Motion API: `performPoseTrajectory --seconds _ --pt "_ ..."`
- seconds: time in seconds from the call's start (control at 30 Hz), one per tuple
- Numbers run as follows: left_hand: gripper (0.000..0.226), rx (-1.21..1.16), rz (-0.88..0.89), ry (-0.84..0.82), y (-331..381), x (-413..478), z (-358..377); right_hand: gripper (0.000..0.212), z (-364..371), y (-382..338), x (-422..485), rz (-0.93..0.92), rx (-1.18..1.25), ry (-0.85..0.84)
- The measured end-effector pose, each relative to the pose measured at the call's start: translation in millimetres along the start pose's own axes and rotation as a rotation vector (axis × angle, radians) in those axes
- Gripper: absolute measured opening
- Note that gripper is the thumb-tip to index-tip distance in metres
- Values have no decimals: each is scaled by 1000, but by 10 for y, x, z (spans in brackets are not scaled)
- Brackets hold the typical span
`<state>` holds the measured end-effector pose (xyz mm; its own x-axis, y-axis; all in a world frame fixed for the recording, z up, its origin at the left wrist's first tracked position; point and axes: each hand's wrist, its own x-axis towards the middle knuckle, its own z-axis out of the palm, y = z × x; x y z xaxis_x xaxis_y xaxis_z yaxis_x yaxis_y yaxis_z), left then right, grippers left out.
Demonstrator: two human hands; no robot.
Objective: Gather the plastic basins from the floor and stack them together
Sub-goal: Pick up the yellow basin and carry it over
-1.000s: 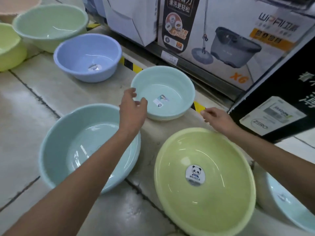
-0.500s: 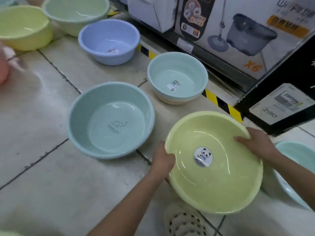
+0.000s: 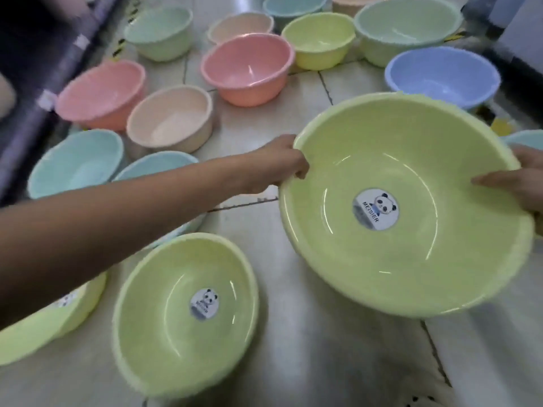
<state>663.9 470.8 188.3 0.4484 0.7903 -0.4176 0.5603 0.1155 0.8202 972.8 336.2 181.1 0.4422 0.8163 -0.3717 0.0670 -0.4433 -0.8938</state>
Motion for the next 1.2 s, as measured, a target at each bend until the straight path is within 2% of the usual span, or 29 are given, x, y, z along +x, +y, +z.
performPoseTrajectory --seconds 0.13,0.23,0.43,0.5,0.67,0.8,0.9,0.97,1.03,1.2 --pt "32 -78 -141 206 -669 -699 -844 39 1177 -289 55 -53 -58 -250" --pt "53 -148 -246 356 -1321 -1349 -1233 44 2042 -323 -37 -63 -102 -431" --pt "52 -247 -421 467 -2379 -2313 -1279 41 3189 13 -381 -30 -257 -643" --pt "60 -298 -427 437 -2616 -2483 -1198 43 3364 206 -482 -21 -310 -675" --pt "64 -370 -413 423 -3033 -2534 -1002 50 3578 706 -564 -21 -471 -660" --pt "70 -465 -475 417 -3440 -2432 -876 57 3655 921 -586 -51 -551 -628" --pt "53 -513 -557 523 -3604 -2340 -786 48 3699 1095 -631 -29 -581 -556" --pt "32 -593 -601 655 -3661 -2315 -694 32 3698 1186 -724 80 -512 -455" --pt "21 -706 -591 739 -3654 -2377 -581 26 3683 1236 -846 196 -446 -380" --pt "42 -750 -499 778 -3634 -2759 -695 34 3954 823 -1106 253 -477 -370"
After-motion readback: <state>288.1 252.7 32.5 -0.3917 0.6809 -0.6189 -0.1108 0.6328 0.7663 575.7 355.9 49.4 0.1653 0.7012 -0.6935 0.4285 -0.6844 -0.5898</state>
